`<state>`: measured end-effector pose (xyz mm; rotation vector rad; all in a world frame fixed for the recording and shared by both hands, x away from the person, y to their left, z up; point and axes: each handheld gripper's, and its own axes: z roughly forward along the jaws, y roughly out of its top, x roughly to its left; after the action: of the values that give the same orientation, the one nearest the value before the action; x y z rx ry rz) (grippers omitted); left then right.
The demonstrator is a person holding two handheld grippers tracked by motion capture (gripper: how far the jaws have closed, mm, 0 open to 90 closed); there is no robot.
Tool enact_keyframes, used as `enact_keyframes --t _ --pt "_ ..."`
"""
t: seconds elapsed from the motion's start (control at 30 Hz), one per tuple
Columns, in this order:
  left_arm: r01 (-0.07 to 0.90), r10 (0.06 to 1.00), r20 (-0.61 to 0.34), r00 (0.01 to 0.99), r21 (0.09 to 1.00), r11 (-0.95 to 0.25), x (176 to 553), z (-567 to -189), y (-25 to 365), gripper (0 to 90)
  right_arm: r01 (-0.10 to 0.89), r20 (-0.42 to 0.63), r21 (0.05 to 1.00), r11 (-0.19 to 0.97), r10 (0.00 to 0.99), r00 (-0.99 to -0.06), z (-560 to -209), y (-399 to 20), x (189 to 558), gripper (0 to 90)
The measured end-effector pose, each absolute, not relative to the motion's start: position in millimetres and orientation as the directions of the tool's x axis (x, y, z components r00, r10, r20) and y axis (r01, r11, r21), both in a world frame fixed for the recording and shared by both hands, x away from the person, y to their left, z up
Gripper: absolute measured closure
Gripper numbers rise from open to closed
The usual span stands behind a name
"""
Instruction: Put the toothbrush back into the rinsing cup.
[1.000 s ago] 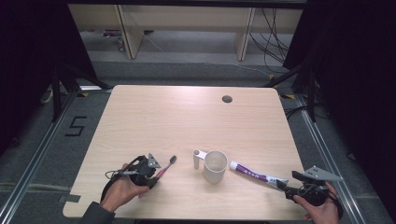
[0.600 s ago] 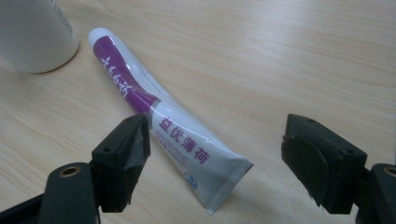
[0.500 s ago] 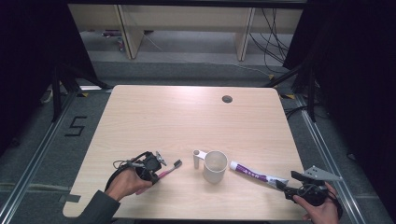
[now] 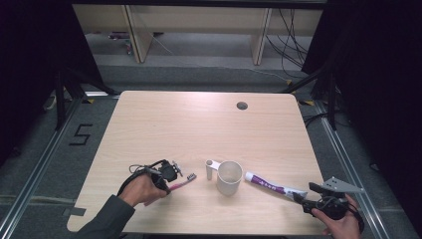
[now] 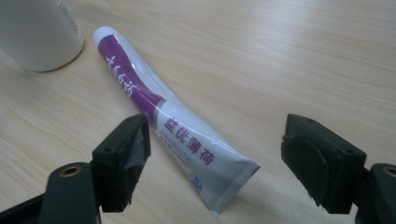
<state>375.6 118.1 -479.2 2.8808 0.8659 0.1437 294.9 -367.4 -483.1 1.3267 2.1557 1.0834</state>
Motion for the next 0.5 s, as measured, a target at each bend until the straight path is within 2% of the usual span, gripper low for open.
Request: enact_keyframes --t 0.33,0.37,0.5 --pt "0.523 0.529 0.072 0.845 0.094 -0.847 378.8 -479.2 108.9 82.7 0.578 0.073 0.776 0.254 0.874 -0.481 -483.5 -366.7 294.6 24.6" --pt "0.520 0.526 0.071 0.847 0.091 -0.849 379.4 -479.4 108.0 82.8 0.604 0.111 0.765 0.224 0.877 -0.467 -483.1 -364.4 293.0 24.7" --pt "0.518 0.524 0.061 0.850 0.087 -0.851 380.8 -479.1 108.3 83.1 0.581 0.078 0.774 0.252 0.873 -0.482 -483.5 -366.6 294.4 24.7"
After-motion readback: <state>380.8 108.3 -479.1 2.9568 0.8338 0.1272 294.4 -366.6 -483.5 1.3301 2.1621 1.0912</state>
